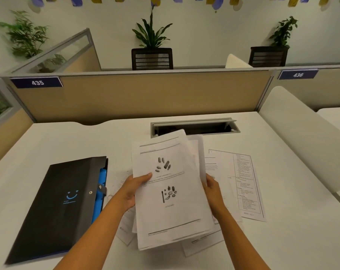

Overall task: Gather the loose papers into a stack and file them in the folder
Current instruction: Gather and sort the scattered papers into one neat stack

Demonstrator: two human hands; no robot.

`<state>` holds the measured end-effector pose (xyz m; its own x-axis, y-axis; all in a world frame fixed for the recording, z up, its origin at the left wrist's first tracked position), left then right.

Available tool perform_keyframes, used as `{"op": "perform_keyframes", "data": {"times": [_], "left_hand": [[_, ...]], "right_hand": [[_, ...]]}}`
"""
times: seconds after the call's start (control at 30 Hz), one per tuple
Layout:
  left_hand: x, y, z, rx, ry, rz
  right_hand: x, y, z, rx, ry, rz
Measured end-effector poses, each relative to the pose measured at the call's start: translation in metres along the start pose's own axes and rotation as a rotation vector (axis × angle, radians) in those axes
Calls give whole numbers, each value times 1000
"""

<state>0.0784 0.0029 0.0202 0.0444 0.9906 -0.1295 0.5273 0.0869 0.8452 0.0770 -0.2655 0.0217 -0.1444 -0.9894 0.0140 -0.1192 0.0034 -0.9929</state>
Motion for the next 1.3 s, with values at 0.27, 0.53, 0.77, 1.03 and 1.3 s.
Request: {"op": "perform_keyframes", "data": {"times": [0.27,0.53,0.77,1.03,1.3], "left_hand": [[17,0,8,-78,223,130],[7,25,-1,-242,359,152],[-22,69,-25,-484,251,117],[-22,104,-53,-729,281,191],[-33,83,-42,-648,287,130]], "right_hand": [[-9,-1,-5,-29,-62,29],[-23,-11,-4,-134,-145,224],[-25,-63,-2,137,-119,305],[-14,-101,-2,277,-118,334],[-31,-76,-5,168,-132,298]]}}
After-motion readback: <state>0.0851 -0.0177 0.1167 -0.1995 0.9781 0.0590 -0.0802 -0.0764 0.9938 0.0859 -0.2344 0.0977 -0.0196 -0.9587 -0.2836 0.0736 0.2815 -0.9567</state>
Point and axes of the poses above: each hand's wrist, its own z-axis towards the middle knuckle, its own x-axis out of the back of the hand, y = z × x, the point moved 8 cm from there along z, towards the middle knuckle, and after that the axes turned 12 degrees about z, right-handed, at the moved point
